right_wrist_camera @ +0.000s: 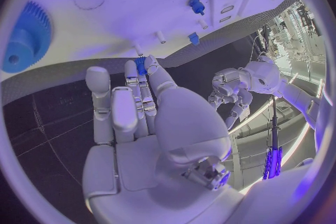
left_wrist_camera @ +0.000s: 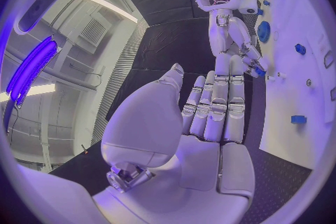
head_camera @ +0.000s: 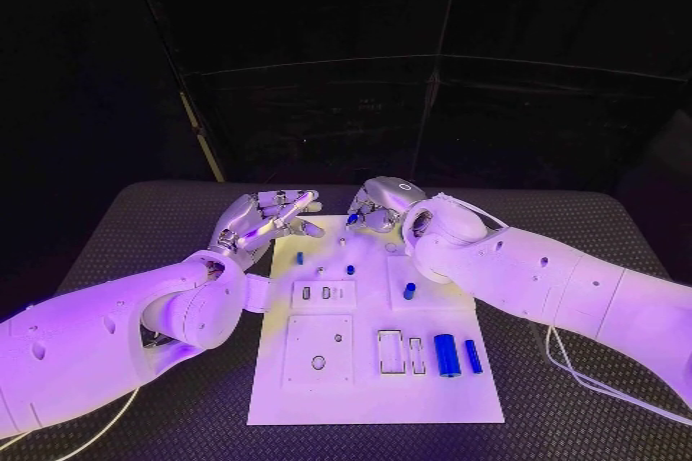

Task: Assemble the parts on the task board

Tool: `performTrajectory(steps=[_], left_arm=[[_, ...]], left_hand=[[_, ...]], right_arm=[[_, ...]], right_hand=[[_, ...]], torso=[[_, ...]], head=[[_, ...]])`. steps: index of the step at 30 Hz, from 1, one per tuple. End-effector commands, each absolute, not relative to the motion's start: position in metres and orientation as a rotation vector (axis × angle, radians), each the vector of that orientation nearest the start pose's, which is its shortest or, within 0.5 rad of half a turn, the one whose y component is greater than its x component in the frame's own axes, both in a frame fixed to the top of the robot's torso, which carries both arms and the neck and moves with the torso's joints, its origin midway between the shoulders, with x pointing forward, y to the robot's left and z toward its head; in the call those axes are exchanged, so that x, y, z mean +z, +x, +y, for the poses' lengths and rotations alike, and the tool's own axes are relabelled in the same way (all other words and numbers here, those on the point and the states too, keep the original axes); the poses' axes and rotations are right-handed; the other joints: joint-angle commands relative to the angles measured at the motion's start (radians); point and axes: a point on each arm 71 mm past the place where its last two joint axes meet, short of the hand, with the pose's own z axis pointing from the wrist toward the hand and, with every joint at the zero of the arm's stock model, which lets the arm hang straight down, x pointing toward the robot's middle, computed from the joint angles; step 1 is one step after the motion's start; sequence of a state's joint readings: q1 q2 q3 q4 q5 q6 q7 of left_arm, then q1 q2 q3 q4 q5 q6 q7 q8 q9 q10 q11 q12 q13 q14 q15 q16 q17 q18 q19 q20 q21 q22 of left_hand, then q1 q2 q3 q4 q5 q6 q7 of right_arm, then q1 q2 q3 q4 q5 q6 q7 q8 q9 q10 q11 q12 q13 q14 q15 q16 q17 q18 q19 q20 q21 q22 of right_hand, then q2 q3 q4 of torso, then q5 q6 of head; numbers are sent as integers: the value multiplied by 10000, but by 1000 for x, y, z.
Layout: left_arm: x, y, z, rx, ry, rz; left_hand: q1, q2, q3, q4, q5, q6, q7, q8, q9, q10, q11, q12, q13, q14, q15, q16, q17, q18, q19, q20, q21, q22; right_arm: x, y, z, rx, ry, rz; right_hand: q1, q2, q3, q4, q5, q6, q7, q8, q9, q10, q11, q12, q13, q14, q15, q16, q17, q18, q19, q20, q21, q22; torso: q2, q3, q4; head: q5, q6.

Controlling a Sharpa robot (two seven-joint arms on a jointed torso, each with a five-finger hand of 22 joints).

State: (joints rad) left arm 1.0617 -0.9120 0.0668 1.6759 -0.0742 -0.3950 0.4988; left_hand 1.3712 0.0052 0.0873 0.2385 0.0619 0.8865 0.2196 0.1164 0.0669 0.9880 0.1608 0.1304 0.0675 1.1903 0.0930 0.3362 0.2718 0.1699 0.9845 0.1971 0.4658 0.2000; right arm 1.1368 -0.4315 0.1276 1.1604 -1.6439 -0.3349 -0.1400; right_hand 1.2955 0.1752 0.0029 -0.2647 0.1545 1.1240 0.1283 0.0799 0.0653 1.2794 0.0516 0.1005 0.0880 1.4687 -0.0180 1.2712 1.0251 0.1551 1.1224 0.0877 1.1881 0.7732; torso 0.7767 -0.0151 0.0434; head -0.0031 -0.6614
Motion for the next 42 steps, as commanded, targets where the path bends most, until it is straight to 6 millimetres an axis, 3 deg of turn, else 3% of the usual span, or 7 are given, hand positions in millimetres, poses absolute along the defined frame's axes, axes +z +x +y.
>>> performTrajectory(steps=[1, 30, 42], left_arm=[[-180, 452, 203, -16278, -10585, 13085], [-179, 452, 201, -16339, -10562, 13098], [-179, 452, 202, -16343, -10567, 13120]], left_hand=[[-8, 74, -44, -4, -21, -37, 92, -53, -12, -23, 56, -34, -16, -20, 17, -59, 9, 111, -4, 19, 58, -4], [-11, 78, -48, 0, -21, -37, 93, -58, -11, -23, 58, -41, -15, -22, 19, -60, 18, 111, -5, 21, 59, -4], [-11, 78, -48, 0, -21, -37, 93, -58, -11, -23, 58, -41, -15, -22, 19, -60, 18, 111, -5, 21, 59, -4]], right_arm=[[-176, 544, -87, 6458, -1991, 15371], [-183, 550, -74, 6014, -2132, 15616], [-186, 551, -73, 5856, -2241, 15787]], right_hand=[[-121, -6, 64, 11, -36, 40, 12, 2, 18, -11, 45, -38, -2, 214, -42, 27, 2, -79, 22, -10, 47, 10], [-221, -65, 170, 44, -85, -77, 65, -82, 5, -142, 94, -135, -12, 195, -4, 36, -27, -80, -9, 19, 57, 12], [-428, -381, 479, 75, -215, -799, 346, -180, -17, -1375, 453, -385, -247, 112, 297, 14, -221, -59, -189, 268, 24, -116]], torso=[[2, 2, -10], [32, 1, -8], [39, -2, -9]], head=[[10, -14], [26, -69], [34, -77]])
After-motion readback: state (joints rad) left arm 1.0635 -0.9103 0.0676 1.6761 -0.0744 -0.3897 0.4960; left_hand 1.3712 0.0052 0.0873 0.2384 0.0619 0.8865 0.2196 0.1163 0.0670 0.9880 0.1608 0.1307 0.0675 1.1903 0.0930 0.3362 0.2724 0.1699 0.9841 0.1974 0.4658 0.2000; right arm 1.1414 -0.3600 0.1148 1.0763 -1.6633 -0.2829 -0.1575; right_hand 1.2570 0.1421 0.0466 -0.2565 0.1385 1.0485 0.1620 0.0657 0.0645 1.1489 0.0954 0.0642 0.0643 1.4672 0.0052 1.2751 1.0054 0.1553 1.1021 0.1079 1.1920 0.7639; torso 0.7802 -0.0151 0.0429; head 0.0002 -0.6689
